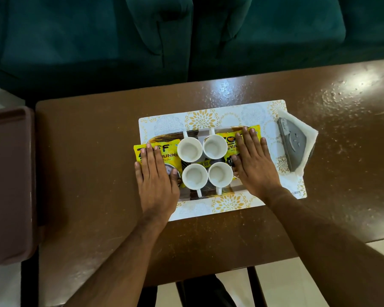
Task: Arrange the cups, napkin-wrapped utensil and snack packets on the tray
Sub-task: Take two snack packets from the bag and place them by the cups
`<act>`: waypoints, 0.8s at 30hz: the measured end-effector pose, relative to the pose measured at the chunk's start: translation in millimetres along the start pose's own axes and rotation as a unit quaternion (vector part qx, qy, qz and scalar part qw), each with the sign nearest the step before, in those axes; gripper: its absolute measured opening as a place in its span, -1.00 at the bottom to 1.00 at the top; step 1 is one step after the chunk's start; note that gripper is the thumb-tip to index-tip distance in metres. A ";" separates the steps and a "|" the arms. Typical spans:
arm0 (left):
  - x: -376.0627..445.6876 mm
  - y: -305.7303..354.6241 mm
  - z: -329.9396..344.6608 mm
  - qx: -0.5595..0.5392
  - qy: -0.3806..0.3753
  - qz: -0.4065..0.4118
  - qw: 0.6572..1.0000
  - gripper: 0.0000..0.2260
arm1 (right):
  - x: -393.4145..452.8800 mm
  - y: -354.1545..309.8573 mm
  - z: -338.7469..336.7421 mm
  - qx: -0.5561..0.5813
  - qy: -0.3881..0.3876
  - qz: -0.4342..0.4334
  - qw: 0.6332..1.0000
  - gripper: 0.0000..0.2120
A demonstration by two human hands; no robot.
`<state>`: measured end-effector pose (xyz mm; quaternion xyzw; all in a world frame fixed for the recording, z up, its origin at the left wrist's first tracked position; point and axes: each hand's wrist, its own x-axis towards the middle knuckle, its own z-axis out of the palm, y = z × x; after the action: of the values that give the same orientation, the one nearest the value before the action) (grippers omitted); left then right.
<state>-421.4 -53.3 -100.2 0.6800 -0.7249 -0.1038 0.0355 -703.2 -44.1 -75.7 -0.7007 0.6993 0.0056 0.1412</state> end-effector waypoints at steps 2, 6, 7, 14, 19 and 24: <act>-0.3 1.4 -0.2 -0.007 0.003 -0.002 1.000 -0.38 | -0.5 -1.0 2.4 0.000 0.009 0.004 1.000 -0.41; 0.2 2.9 -1.9 -0.031 0.005 -0.002 0.999 -0.38 | -0.3 -2.1 3.4 0.022 0.030 0.001 0.999 -0.42; 0.3 2.0 -2.8 -0.044 0.010 0.000 0.999 -0.38 | -0.4 -1.5 2.0 0.035 0.045 -0.003 0.998 -0.43; -7.6 -3.5 -15.2 -0.181 0.120 -0.129 0.968 -0.45 | -14.4 4.5 -0.5 0.153 0.273 0.161 0.936 -0.65; -10.5 8.1 -19.4 -0.190 0.168 0.032 0.967 -0.48 | -21.4 -3.9 -2.0 0.126 0.287 0.056 0.948 -0.65; -20.6 29.6 -14.4 -0.160 0.122 0.073 0.977 -0.37 | -28.0 -30.1 -0.8 0.101 0.222 -0.070 0.967 -0.49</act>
<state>-446.1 -32.7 -78.5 0.6187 -0.7366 -0.1319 0.2391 -674.4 -17.4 -63.4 -0.7135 0.6593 -0.2310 0.0527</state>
